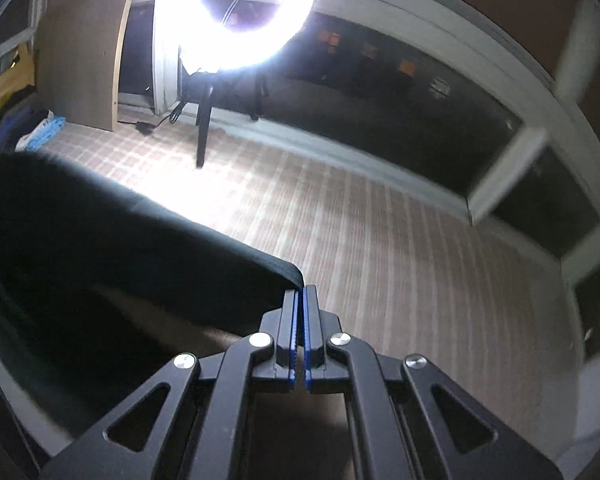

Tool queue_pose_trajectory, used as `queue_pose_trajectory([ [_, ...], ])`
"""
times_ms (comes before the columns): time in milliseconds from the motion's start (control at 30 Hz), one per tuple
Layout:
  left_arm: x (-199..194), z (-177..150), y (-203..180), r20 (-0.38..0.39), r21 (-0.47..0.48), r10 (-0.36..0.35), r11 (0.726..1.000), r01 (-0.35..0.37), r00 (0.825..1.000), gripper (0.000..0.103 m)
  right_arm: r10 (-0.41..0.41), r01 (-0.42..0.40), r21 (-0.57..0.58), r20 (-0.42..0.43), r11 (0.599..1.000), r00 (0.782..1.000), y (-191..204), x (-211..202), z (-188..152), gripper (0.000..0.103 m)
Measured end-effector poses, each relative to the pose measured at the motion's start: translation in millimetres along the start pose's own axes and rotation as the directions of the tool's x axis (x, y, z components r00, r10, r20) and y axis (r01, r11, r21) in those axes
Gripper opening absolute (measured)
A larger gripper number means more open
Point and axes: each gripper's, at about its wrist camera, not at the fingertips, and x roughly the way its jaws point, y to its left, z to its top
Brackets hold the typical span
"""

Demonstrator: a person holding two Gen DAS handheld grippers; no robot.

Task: Fold clothes

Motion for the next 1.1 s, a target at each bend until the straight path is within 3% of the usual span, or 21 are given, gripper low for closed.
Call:
queue_pose_trajectory([
  [133, 4.7, -65.9, -19.8, -0.110, -0.086, -0.082, 0.994, 0.072, 0.991, 0.001, 0.023, -0.013, 0.103, -0.097, 0.995, 0.995, 19.6, -4.9, -78.2, 0.002],
  [233, 36.6, -103.9, -39.5, -0.271, -0.049, -0.040, 0.998, 0.028, 0.962, 0.005, 0.000, 0.016, 0.067, -0.228, 0.998, 0.974, 42.0, 12.2, -129.8, 0.002],
  [333, 42.6, -116.7, -47.5, -0.323, -0.011, -0.016, 1.000, 0.013, 0.946, 0.005, 0.039, -0.023, 0.057, -0.287, 0.998, 0.957, 54.4, 11.0, -160.3, 0.003],
  [400, 32.3, -108.8, -49.0, -0.306, 0.000, -0.007, 1.000, 0.007, 0.952, 0.005, 0.088, -0.063, 0.100, -0.273, 0.993, 0.958, 48.6, -1.7, -164.0, 0.006],
  [467, 17.8, -90.5, -54.5, -0.257, 0.013, -0.008, 1.000, 0.011, 0.967, 0.005, 0.138, -0.100, 0.168, -0.236, 0.981, 0.962, 35.1, -14.0, -160.5, 0.032],
  [533, 5.8, -62.9, -77.5, -0.186, 0.056, -0.038, 0.997, 0.049, 0.982, 0.005, 0.127, -0.084, 0.223, -0.183, 0.971, 0.975, 21.6, -21.4, -151.9, 0.047],
  [633, -5.2, -23.8, -127.0, -0.087, 0.161, -0.110, 0.979, 0.122, 0.990, 0.017, 0.116, -0.074, 0.295, -0.127, 0.953, 0.985, 9.8, -13.4, -130.1, 0.048],
  [667, -5.1, -12.4, -147.9, -0.061, 0.204, -0.143, 0.967, 0.152, 0.988, 0.027, 0.119, -0.079, 0.308, -0.114, 0.948, 0.986, 9.8, -6.7, -120.5, 0.049],
  [700, -1.9, -1.5, -171.1, -0.041, 0.247, -0.183, 0.951, 0.188, 0.982, 0.036, 0.113, -0.074, 0.297, -0.113, 0.952, 0.987, 14.8, 1.7, -111.9, 0.051],
  [733, 1.2, 9.3, -194.4, -0.022, 0.290, -0.224, 0.931, 0.221, 0.974, 0.037, 0.102, -0.066, 0.270, -0.122, 0.961, 0.987, 22.5, 9.9, -105.7, 0.056],
  [833, 10.8, 25.3, -273.2, -0.019, 0.428, -0.324, 0.853, 0.300, 0.946, 0.040, 0.050, -0.019, 0.173, -0.174, 0.985, 0.983, 48.0, 36.3, -92.9, 0.056],
  [933, 17.8, 23.4, -330.3, -0.028, 0.533, -0.327, 0.795, 0.291, 0.945, 0.051, -0.034, 0.058, 0.091, -0.241, 0.994, 0.970, 62.8, 55.3, -91.9, 0.056],
  [1033, 34.7, 24.0, -363.7, -0.020, 0.579, -0.300, 0.774, 0.255, 0.954, 0.050, -0.132, 0.150, 0.045, -0.273, 0.988, 0.953, 60.4, 62.0, -93.0, 0.056],
  [1100, 46.9, 26.2, -376.4, -0.015, 0.590, -0.270, 0.775, 0.227, 0.963, 0.050, -0.125, 0.152, 0.074, -0.284, 0.986, 0.951, 49.3, 61.7, -91.7, 0.051],
])
